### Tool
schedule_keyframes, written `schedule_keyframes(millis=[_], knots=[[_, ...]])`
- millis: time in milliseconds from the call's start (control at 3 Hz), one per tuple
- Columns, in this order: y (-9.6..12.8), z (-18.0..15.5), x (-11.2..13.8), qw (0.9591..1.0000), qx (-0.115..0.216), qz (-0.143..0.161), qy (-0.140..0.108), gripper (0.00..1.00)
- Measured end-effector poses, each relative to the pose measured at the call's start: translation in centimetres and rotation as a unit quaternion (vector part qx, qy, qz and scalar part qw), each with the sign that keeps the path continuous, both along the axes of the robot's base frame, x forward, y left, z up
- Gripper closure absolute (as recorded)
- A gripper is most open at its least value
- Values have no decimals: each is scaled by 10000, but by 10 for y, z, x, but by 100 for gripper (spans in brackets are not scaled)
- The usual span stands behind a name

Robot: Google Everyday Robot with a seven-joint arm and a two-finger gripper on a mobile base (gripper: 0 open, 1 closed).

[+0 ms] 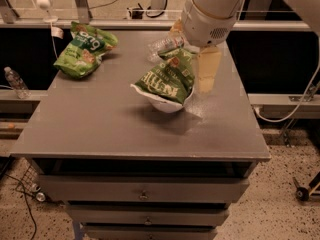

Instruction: Pick green jalapeno chip bag from white bowl and place on counter

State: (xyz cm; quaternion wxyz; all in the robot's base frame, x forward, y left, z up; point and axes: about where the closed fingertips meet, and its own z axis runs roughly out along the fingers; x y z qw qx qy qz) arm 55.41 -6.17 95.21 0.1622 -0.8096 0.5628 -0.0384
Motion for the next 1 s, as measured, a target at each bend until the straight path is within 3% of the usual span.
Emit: schedule_keyframes(millis=[1000], knots=[[6, -8, 11, 9992, 281, 273, 52, 0]])
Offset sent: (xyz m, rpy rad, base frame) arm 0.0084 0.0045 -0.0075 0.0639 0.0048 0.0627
